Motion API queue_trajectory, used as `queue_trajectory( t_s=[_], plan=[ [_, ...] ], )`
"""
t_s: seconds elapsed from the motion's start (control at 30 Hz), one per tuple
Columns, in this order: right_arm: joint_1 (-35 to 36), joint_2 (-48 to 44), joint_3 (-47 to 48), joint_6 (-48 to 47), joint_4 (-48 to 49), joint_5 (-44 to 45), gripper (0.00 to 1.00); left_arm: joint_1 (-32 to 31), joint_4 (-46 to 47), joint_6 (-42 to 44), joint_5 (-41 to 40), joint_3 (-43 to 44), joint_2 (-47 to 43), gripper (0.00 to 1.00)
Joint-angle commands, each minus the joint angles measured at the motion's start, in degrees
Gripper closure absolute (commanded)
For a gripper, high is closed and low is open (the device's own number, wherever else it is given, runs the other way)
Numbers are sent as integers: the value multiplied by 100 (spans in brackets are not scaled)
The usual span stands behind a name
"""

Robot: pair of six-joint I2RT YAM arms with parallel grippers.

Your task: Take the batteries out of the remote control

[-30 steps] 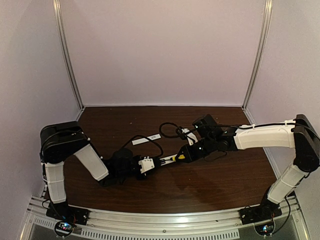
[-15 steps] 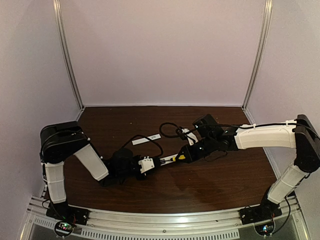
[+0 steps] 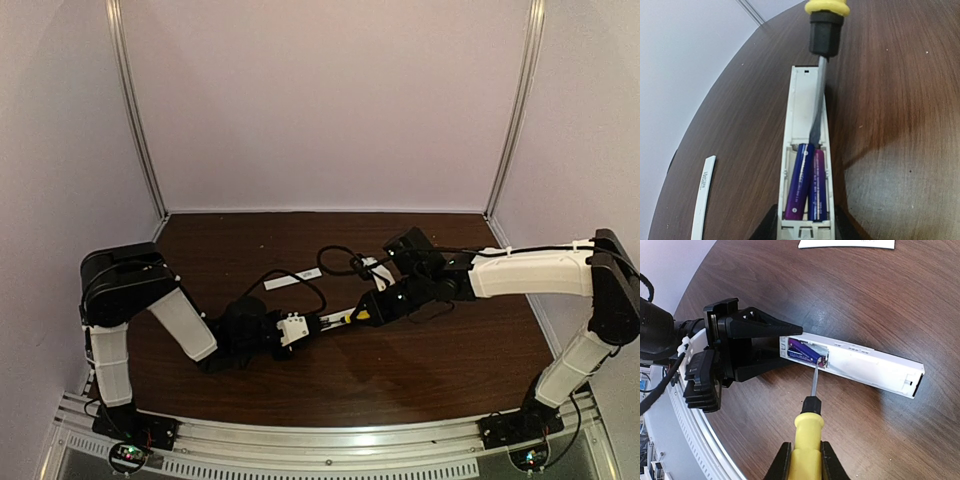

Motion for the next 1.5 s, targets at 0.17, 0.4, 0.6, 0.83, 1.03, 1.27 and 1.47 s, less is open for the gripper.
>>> queue_trajectory(
  t_s=[0.17, 0.4, 0.6, 0.83, 1.03, 1.27, 1.47],
  plan=[
    [451, -91, 374, -343, 174, -701, 100, -151, 201, 44, 414, 309, 110, 100],
    [395, -318, 305, -452, -14, -489, 100, -151, 195, 40, 384, 280, 95, 100],
    [292, -330, 355, -487, -56, -346, 100, -164, 145, 27, 378, 300, 56, 100],
    [162, -404, 362, -584, -256, -221, 100, -159, 131, -10, 378, 287, 42, 100],
    [76, -525, 357, -760, -499, -95, 100, -163, 188, -34, 373, 274, 41, 100],
    [25, -646, 357, -893, -655, 97, 100, -162, 225, 30, 297, 236, -17, 100],
    [16, -835, 280, -933, -679, 321, 100, -174, 348, 17, 190, 66, -148, 100]
  ],
)
